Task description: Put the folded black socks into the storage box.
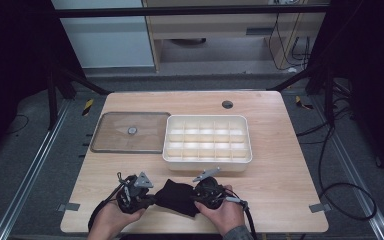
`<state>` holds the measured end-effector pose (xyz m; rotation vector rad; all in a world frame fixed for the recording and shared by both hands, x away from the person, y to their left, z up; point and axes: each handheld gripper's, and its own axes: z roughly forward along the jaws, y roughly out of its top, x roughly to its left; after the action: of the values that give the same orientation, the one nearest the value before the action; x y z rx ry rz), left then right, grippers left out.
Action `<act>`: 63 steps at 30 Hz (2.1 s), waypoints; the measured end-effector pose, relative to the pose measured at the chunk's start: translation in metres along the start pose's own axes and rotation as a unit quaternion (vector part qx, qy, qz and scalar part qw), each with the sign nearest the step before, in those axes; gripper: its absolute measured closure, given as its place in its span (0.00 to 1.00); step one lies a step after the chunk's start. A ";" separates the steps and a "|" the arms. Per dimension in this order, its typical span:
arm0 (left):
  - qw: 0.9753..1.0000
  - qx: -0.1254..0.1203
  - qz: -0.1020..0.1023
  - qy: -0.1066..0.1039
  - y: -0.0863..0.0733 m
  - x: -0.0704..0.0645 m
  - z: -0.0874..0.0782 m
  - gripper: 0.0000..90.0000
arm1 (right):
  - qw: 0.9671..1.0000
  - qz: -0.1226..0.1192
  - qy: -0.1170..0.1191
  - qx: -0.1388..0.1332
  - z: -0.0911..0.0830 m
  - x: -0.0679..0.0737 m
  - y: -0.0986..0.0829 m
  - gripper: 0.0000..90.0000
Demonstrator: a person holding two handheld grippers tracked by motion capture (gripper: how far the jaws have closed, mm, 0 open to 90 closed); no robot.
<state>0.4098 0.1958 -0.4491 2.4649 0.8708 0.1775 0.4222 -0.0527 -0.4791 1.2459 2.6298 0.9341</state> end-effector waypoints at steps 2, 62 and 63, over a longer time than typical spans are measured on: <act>1.000 -0.003 -0.001 -0.002 0.000 -0.001 -0.001 0.94 | 1.000 -0.002 0.000 0.000 0.000 0.000 0.000 0.79; 0.995 -0.007 0.098 -0.033 0.034 -0.049 -0.005 0.94 | 0.999 0.010 0.034 -0.031 -0.012 0.005 -0.009 0.70; 0.995 -0.007 0.099 -0.032 0.035 -0.049 -0.004 0.94 | 0.999 0.010 0.033 -0.025 -0.011 0.007 -0.011 0.72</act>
<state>0.3896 0.1444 -0.4254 2.5282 0.5948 0.1713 0.4068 -0.0588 -0.4748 1.2532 2.6309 1.0558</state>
